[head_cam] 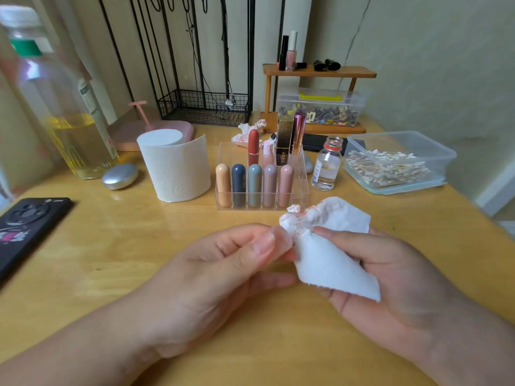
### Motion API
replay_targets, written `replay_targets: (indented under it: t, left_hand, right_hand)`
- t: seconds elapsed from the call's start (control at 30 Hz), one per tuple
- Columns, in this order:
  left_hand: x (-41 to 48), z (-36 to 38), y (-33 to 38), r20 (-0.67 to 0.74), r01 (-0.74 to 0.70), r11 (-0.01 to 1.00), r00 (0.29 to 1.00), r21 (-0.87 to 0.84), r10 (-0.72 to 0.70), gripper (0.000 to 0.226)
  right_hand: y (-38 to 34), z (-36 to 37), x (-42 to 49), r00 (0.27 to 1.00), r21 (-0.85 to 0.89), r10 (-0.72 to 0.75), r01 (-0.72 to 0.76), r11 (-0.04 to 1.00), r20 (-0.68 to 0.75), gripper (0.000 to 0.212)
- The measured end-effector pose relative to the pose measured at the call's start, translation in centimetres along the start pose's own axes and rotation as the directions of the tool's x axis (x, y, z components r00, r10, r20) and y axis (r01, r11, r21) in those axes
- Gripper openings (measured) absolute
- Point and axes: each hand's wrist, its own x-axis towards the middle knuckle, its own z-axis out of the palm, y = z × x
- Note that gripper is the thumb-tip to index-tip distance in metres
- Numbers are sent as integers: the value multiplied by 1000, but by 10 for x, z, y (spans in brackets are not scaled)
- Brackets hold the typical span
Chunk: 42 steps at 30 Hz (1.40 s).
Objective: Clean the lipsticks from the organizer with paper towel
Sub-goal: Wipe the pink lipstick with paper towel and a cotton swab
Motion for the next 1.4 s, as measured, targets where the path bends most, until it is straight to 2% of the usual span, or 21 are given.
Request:
replay_targets:
  t: [0.17,0.33,0.47,0.63,0.73,0.8,0.87,0.93,1.0,1.07,1.1,1.2,1.27,1.4]
  left_hand:
    - [0,2,3,-11,-12,998,1000,-55,11,35]
    - [0,-1,11,-48,-82,989,995,127,88,32]
    - [-1,-6,13,-76,-68,965,993,253,90,35]
    - [-4,-2,5,-38,37,981,999,188,-30,31]
    - [-2,0,2,-124,94,964,990,248,-64,26]
    - [-1,-3,4,-188,130,938,980,321,-71,23]
    - [0,-6,8,-221,156,885,973,439,-61,22]
    - [1,-6,10,-243,173,849,969,499,-54,24]
    - [2,-5,9,-260,185,841,964,508,-55,25]
    - [3,-4,9,-261,187,843,964,504,-58,23]
    - [3,-3,9,-254,186,845,965,501,-62,23]
    - [2,-4,11,-253,195,833,965,518,-69,19]
    - [2,-5,10,-256,203,827,964,524,-74,20]
    - [1,-8,8,-270,215,850,959,481,-90,29]
  right_hand:
    - [7,-14,3,986,-261,-165,153,953,-23,11]
    - [1,-19,4,956,-370,-292,274,887,8,14]
    - [-1,-19,5,952,-410,-307,277,869,-8,14]
    - [10,-23,10,972,-465,-237,209,860,-3,35]
    - [12,-20,9,986,-588,-168,136,797,1,24]
    - [9,-19,7,991,-720,-126,113,685,36,12]
    - [0,-24,10,989,-864,-143,109,492,43,9]
    - [-14,-33,15,963,-927,-269,105,359,5,10]
    - [-32,-43,21,890,-964,-454,81,253,-45,12]
    - [-46,-52,26,836,-991,-543,-5,134,-78,13]
    - [-50,-56,28,841,-994,-532,-69,84,-103,16]
    - [-48,-61,31,905,-967,-368,-250,-49,-215,23]
    - [-41,-62,33,923,-958,-315,-267,-106,-222,23]
    - [-34,-62,39,916,-960,-363,-236,-149,-169,16]
